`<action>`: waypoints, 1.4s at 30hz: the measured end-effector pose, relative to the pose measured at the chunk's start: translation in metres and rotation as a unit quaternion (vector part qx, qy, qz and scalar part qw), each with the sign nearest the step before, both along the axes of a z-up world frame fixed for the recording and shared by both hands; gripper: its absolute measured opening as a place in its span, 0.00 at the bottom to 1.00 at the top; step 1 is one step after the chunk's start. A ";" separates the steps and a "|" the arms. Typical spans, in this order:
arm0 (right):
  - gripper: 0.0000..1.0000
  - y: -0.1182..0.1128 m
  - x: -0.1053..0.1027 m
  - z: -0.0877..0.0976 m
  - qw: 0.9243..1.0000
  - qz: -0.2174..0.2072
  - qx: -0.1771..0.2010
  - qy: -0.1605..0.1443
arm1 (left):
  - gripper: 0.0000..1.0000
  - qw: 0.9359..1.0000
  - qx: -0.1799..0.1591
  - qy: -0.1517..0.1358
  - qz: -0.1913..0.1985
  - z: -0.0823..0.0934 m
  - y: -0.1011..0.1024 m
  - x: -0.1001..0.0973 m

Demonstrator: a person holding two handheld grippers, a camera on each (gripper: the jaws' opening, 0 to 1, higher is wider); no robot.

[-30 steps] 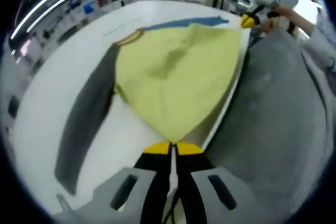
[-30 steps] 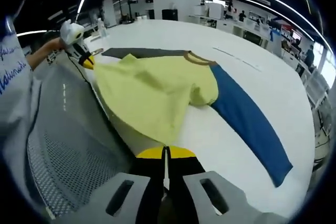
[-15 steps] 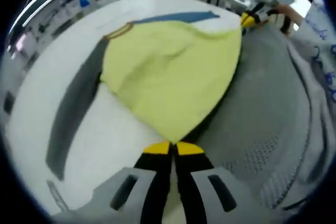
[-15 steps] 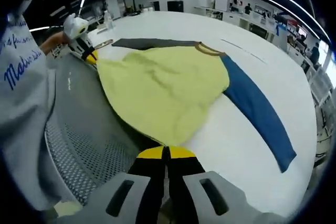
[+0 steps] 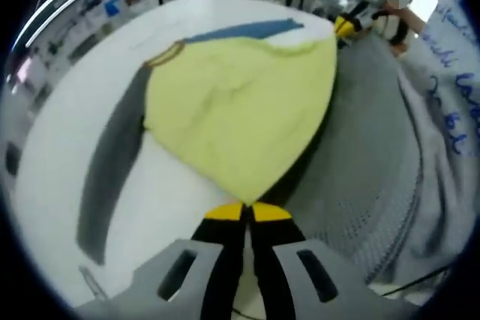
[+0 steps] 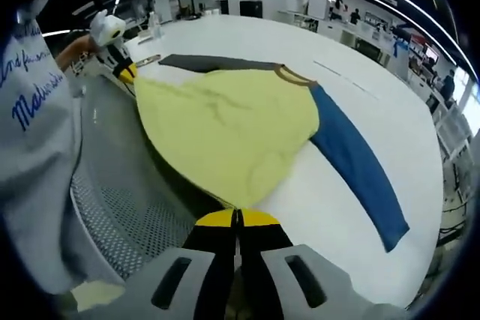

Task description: Fold the garment on the visible template until the final outline fits inside the template.

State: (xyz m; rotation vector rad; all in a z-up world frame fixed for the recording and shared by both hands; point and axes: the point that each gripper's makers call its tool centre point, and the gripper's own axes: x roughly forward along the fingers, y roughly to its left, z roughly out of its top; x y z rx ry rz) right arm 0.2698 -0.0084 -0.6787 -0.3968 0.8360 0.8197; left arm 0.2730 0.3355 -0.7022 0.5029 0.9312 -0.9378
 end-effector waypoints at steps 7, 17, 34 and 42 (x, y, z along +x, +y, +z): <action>0.01 -0.017 -0.004 -0.004 1.000 0.000 -0.023 0.001 | 0.00 1.000 0.015 0.011 -0.016 -0.008 0.001 -0.010; 0.01 -0.013 0.001 -0.005 1.000 0.009 -0.027 -0.004 | 0.00 0.999 0.037 0.005 -0.014 -0.003 0.013 -0.008; 0.11 0.022 -0.019 -0.036 0.986 0.128 -0.026 0.106 | 0.00 0.999 0.032 0.000 -0.003 -0.009 0.010 -0.006; 0.10 0.031 -0.022 -0.055 0.975 0.161 -0.038 0.148 | 0.00 1.000 0.028 0.003 0.005 -0.012 0.013 -0.010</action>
